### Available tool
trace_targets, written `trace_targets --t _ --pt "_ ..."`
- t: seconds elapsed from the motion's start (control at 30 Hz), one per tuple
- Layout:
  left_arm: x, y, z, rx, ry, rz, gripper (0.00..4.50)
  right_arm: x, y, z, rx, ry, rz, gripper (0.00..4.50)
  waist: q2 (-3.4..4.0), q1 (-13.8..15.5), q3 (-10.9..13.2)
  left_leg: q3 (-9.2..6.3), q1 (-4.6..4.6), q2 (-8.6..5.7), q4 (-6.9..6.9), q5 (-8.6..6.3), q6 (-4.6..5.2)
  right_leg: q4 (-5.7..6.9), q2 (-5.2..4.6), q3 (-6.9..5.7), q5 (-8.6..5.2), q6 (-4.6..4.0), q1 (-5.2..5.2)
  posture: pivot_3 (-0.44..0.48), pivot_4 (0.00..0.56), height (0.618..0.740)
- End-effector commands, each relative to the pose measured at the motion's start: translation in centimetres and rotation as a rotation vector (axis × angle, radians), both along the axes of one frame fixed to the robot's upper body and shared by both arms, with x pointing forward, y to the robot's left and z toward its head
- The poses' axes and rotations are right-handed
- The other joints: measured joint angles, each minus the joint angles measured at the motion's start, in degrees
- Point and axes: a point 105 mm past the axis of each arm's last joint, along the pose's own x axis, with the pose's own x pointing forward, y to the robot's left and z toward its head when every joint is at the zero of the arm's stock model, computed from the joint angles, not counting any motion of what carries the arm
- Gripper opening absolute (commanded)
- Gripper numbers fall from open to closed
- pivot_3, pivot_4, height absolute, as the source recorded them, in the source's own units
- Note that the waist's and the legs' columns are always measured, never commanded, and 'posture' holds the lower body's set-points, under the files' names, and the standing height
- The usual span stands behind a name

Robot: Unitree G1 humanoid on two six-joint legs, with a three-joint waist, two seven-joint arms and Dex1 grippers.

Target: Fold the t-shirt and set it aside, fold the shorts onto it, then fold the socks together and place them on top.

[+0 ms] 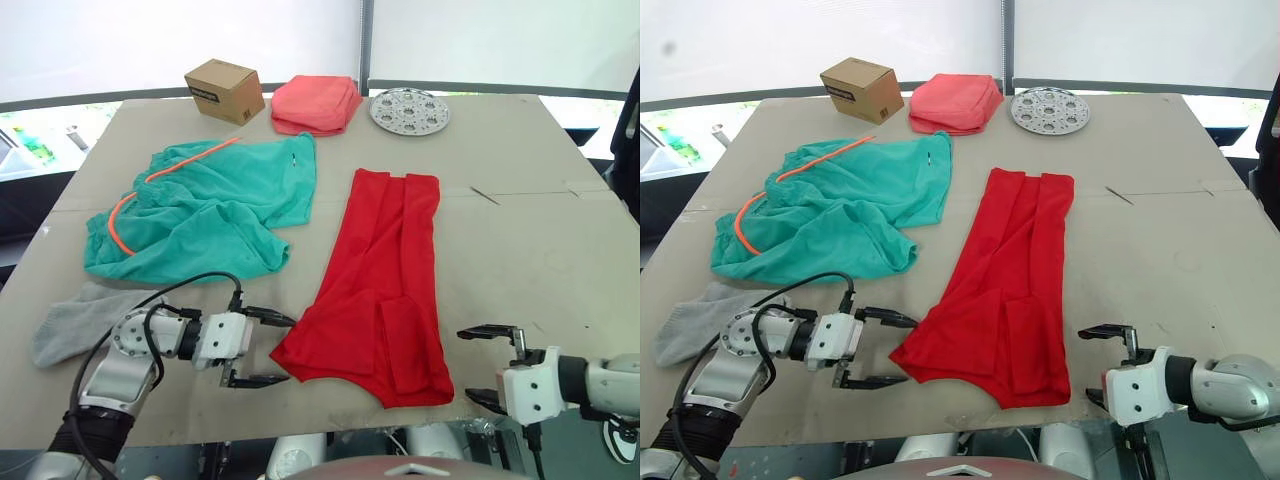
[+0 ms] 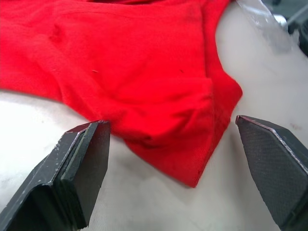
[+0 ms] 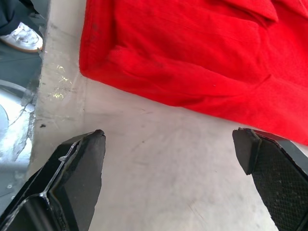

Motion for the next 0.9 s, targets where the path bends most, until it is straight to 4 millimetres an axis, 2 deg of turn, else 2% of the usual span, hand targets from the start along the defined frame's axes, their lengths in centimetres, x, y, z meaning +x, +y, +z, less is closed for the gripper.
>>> trace_targets --t 0.03,0.17,0.27,0.3,0.4,0.6,0.63,0.8,0.9 --pt "0.7 -0.9 0.6 -0.009 -0.102 -0.041 4.47 0.1 1.2 0.6 0.04 -0.061 0.045 4.5 -0.01 0.0 -0.01 0.0 0.0 0.0 0.01 0.0 0.0 0.01 0.01 -0.01 0.0 0.0 0.01 0.0 0.15 0.74" --pt "1.3 -1.2 1.1 -0.016 -0.146 -0.045 4.47 0.1 2.5 0.9 0.082 -0.087 0.061 4.5 0.0 -0.01 0.0 -0.02 0.0 -0.01 0.22 0.0 0.0 0.17 0.03 -0.01 0.01 0.01 0.06 0.0 0.15 0.74" --pt "1.4 -1.5 1.1 -0.016 -0.146 -0.045 4.47 -0.4 3.1 0.2 0.08 -0.071 0.08 4.5 0.0 -0.01 0.0 -0.04 -0.01 -0.01 0.31 0.0 0.0 0.22 0.05 -0.03 0.0 0.03 0.06 0.0 0.15 0.74" --pt "1.3 -1.7 1.0 -0.012 -0.133 -0.049 3.95 -0.4 3.3 0.0 0.085 -0.068 0.078 4.25 -0.01 -0.01 -0.01 -0.04 -0.02 -0.01 0.34 0.0 0.01 0.24 0.06 -0.03 0.0 0.03 0.07 0.0 0.15 0.74" --pt "0.8 -1.9 0.8 0.0 -0.111 -0.06 2.85 -0.5 3.8 0.2 0.099 -0.074 0.087 3.26 -0.01 -0.03 -0.01 -0.04 -0.01 -0.01 0.39 0.0 0.01 0.25 0.08 -0.03 0.0 0.03 0.08 0.0 0.15 0.74" --pt "0.1 -2.1 1.1 0.006 -0.064 -0.081 0.01 -1.4 4.2 0.1 0.083 -0.05 0.154 0.31 -0.02 -0.03 -0.01 -0.04 -0.02 -0.01 0.46 0.0 0.01 0.29 0.08 -0.03 0.0 0.04 0.09 0.0 0.15 0.74" --pt "0.0 -2.2 1.2 0.006 -0.056 -0.085 0.0 -1.5 4.3 0.1 0.083 -0.048 0.161 0.09 -0.03 -0.03 -0.02 -0.05 -0.02 -0.01 0.47 0.0 0.01 0.29 0.09 -0.03 0.0 0.04 0.09 0.0 0.15 0.74" --pt "-0.1 -2.2 1.9 -0.003 -0.02 -0.079 0.0 -1.6 4.1 0.4 0.086 -0.037 0.159 0.09 -0.02 -0.02 -0.01 -0.04 -0.02 -0.01 0.49 0.0 0.01 0.29 0.1 -0.02 0.0 0.04 0.1 0.0 0.15 0.74" --pt "-0.4 -2.1 2.3 -0.012 0.034 -0.073 0.0 -1.6 3.7 1.2 0.159 0.027 0.069 0.09 -0.02 0.0 -0.01 -0.06 -0.04 -0.01 0.5 0.0 0.01 0.3 0.12 -0.03 0.0 0.04 0.1 0.0 0.15 0.74"
